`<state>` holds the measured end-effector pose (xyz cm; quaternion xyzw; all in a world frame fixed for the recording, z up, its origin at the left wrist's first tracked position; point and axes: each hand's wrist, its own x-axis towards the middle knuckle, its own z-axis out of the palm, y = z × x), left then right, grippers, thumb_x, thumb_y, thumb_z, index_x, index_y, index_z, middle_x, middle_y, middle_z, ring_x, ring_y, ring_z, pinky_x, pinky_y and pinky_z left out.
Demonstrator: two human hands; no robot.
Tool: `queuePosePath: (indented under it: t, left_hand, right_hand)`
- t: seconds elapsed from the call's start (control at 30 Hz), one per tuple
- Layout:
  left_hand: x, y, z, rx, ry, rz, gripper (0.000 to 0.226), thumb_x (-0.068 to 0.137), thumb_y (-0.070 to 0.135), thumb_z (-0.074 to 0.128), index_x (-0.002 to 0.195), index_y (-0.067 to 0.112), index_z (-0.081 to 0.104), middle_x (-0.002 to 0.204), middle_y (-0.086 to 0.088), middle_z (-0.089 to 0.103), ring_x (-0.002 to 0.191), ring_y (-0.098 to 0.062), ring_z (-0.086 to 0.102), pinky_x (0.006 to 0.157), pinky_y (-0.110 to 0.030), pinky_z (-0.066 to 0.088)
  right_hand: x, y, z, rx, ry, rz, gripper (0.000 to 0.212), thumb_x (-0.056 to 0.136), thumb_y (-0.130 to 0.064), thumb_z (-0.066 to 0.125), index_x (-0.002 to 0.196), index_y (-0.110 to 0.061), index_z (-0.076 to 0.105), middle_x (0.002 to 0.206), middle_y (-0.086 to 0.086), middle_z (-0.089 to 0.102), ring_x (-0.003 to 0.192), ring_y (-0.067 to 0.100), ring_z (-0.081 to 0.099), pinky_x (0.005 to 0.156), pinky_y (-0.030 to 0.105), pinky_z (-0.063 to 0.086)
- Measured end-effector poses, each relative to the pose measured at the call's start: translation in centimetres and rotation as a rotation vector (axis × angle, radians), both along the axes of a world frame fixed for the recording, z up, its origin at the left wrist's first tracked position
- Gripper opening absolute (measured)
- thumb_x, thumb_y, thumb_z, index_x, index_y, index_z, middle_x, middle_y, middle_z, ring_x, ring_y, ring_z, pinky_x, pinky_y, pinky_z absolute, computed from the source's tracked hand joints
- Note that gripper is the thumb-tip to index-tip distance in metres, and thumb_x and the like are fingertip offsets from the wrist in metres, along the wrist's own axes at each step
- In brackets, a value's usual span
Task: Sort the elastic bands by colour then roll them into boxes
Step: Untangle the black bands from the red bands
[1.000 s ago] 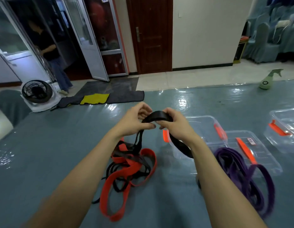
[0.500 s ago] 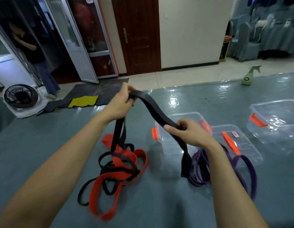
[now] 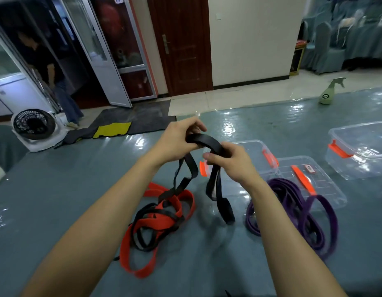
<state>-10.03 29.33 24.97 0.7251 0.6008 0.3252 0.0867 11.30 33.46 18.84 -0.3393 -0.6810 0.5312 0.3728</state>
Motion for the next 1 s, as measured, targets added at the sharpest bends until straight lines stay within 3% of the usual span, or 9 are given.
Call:
queuePosePath:
  t: [0.07, 0.17, 0.3, 0.43, 0.5, 0.63, 0.77, 0.87, 1.0]
  left_hand:
    - [-1.0, -0.6, -3.2, -0.182, -0.104, 0.016, 0.036, 0.087, 0.018, 0.092, 0.117, 0.024, 0.073, 0.106, 0.011, 0.078, 0.102, 0.0, 0.071, 0.095, -0.02, 0.051]
    - [-1.9, -1.8, -10.4, -0.524, -0.146, 0.044, 0.039, 0.091, 0.011, 0.087, 0.126, 0.016, 0.068, 0.129, -0.001, 0.075, 0.127, -0.017, 0.069, 0.118, -0.042, 0.048]
    - [-2.2, -3.9, -17.2, -0.804, -0.07, 0.144, 0.087, 0.09, 0.021, 0.091, 0.161, 0.021, 0.041, 0.161, -0.003, 0.053, 0.151, -0.02, 0.05, 0.116, -0.039, 0.05]
    - [-1.3, -4.4, -20.3, -0.651, 0.121, 0.38, 0.079, 0.088, 0.038, 0.089, 0.152, 0.017, 0.048, 0.15, -0.008, 0.06, 0.141, -0.03, 0.056, 0.114, -0.046, 0.049]
    - [-0.5, -5.3, -21.9, -0.636, 0.253, 0.594, 0.081, 0.088, 0.054, 0.084, 0.148, 0.015, 0.046, 0.147, -0.011, 0.055, 0.141, -0.034, 0.052, 0.115, -0.05, 0.046]
    - [-0.5, -7.7, -25.4, -0.775, 0.236, 0.884, 0.111, 0.087, 0.067, 0.079, 0.159, -0.001, 0.029, 0.156, -0.023, 0.05, 0.147, -0.04, 0.049, 0.121, -0.049, 0.042]
    - [-0.1, -8.4, -27.0, -0.725, 0.302, 0.913, 0.064, 0.094, 0.053, 0.072, 0.141, 0.012, 0.057, 0.139, -0.012, 0.069, 0.139, -0.035, 0.056, 0.116, -0.047, 0.043]
    - [0.2, -9.9, -26.2, -0.655, 0.278, 0.816, 0.029, 0.095, 0.036, 0.07, 0.124, 0.029, 0.07, 0.12, -0.004, 0.079, 0.123, -0.032, 0.068, 0.108, -0.044, 0.044]
    - [-2.2, -13.0, -23.6, -0.457, 0.247, 0.76, 0.034, 0.085, 0.017, 0.075, 0.115, 0.03, 0.083, 0.112, -0.004, 0.081, 0.113, -0.035, 0.069, 0.099, -0.047, 0.052]
  right_hand:
    - [0.8, 0.5, 0.5, 0.025, 0.03, -0.023, 0.019, 0.086, -0.02, 0.091, 0.092, -0.009, 0.076, 0.074, 0.001, 0.074, 0.073, 0.015, 0.071, 0.073, 0.028, 0.053]
    - [1.7, 0.5, 0.6, 0.043, 0.001, 0.006, 0.025, 0.082, -0.023, 0.093, 0.089, -0.008, 0.074, 0.072, -0.002, 0.065, 0.069, 0.011, 0.061, 0.068, 0.026, 0.049]
    - [3.3, 0.4, 0.8, -0.022, 0.151, 0.001, 0.057, 0.083, -0.053, 0.087, 0.09, -0.001, 0.067, 0.068, 0.0, 0.058, 0.068, 0.017, 0.061, 0.077, 0.035, 0.061]
    - [4.0, 0.7, 0.8, -0.064, 0.178, -0.049, 0.047, 0.11, -0.04, 0.059, 0.081, -0.005, 0.066, 0.066, -0.003, 0.055, 0.067, 0.019, 0.061, 0.089, 0.044, 0.063]
    - [4.5, 1.1, 0.1, -0.09, 0.168, -0.104, 0.044, 0.112, -0.035, 0.057, 0.087, -0.001, 0.069, 0.068, -0.001, 0.061, 0.071, 0.018, 0.068, 0.087, 0.034, 0.062]
    - [6.2, 2.2, -2.6, -0.116, 0.116, -0.192, 0.04, 0.115, -0.025, 0.05, 0.082, -0.013, 0.07, 0.067, 0.001, 0.063, 0.064, 0.01, 0.065, 0.074, 0.017, 0.054]
    - [5.3, 2.2, -7.6, -0.09, -0.285, -0.075, 0.038, 0.116, -0.022, 0.044, 0.087, -0.008, 0.066, 0.079, 0.006, 0.074, 0.073, 0.017, 0.065, 0.076, 0.039, 0.052]
    - [3.4, 1.7, -10.9, -0.027, -0.562, 0.08, 0.031, 0.11, -0.019, 0.047, 0.084, -0.011, 0.062, 0.082, 0.005, 0.07, 0.085, 0.027, 0.063, 0.073, 0.038, 0.046]
    - [-1.5, 0.3, -13.4, 0.052, -0.745, 0.208, 0.038, 0.106, -0.028, 0.048, 0.071, -0.015, 0.054, 0.08, 0.009, 0.068, 0.087, 0.034, 0.064, 0.07, 0.039, 0.041]
